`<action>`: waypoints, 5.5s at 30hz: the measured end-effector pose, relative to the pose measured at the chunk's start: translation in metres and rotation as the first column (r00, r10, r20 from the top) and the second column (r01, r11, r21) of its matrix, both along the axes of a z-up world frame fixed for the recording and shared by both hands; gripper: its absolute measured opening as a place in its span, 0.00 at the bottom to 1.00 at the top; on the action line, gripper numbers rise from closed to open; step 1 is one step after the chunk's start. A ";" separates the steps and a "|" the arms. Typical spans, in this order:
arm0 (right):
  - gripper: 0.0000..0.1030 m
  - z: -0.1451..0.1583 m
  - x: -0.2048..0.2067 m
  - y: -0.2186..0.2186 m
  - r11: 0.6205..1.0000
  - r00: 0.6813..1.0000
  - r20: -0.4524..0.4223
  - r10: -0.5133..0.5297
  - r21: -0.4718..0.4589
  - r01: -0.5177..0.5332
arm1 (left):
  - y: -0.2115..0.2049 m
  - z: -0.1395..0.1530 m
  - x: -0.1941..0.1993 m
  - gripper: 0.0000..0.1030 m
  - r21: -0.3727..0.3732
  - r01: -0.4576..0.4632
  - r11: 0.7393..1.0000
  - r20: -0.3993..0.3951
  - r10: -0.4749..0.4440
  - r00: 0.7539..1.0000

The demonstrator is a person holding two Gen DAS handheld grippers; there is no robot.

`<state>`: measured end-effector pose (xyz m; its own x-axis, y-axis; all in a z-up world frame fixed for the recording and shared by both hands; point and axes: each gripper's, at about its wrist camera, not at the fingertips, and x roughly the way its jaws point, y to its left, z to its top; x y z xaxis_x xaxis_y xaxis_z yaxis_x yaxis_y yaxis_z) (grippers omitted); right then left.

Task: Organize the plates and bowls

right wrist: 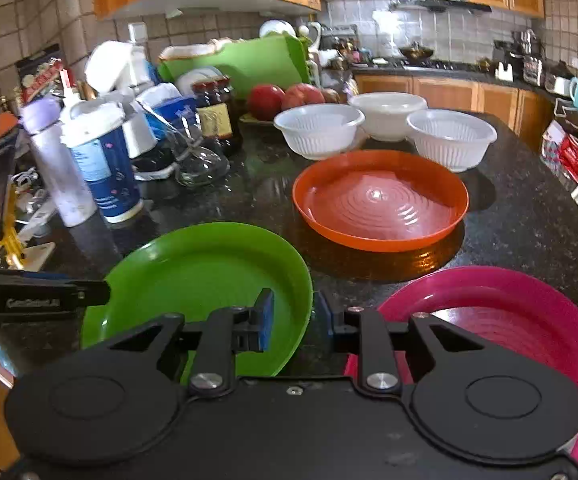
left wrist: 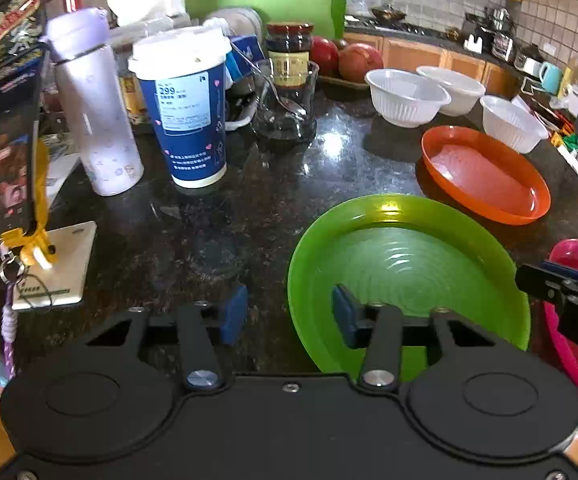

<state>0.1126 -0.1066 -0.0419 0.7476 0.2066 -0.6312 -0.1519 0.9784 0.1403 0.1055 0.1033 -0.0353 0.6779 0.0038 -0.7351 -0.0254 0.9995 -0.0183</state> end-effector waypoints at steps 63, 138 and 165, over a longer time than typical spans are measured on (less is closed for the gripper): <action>0.15 -0.017 0.038 0.071 0.992 0.990 -0.073 0.119 -0.044 -0.122 | 0.078 -0.010 0.019 0.32 -0.086 0.053 0.995 -0.098 -0.062 0.993; 0.24 -0.016 -0.031 -0.215 0.999 0.999 -0.006 -0.040 0.013 0.040 | -0.167 0.003 -0.019 0.29 -0.069 0.060 0.996 -0.065 -0.065 0.996; 0.11 -0.013 -0.033 -0.207 0.999 0.999 0.014 -0.035 0.016 0.035 | -0.172 0.008 -0.018 0.19 -0.080 0.034 0.996 -0.032 -0.037 0.999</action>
<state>0.0792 -0.3134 -0.0549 0.7635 0.1901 -0.6172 -0.1201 0.9808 0.1535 0.0876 -0.0686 -0.0268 0.6515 -0.0788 -0.7546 0.0082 0.9953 -0.0968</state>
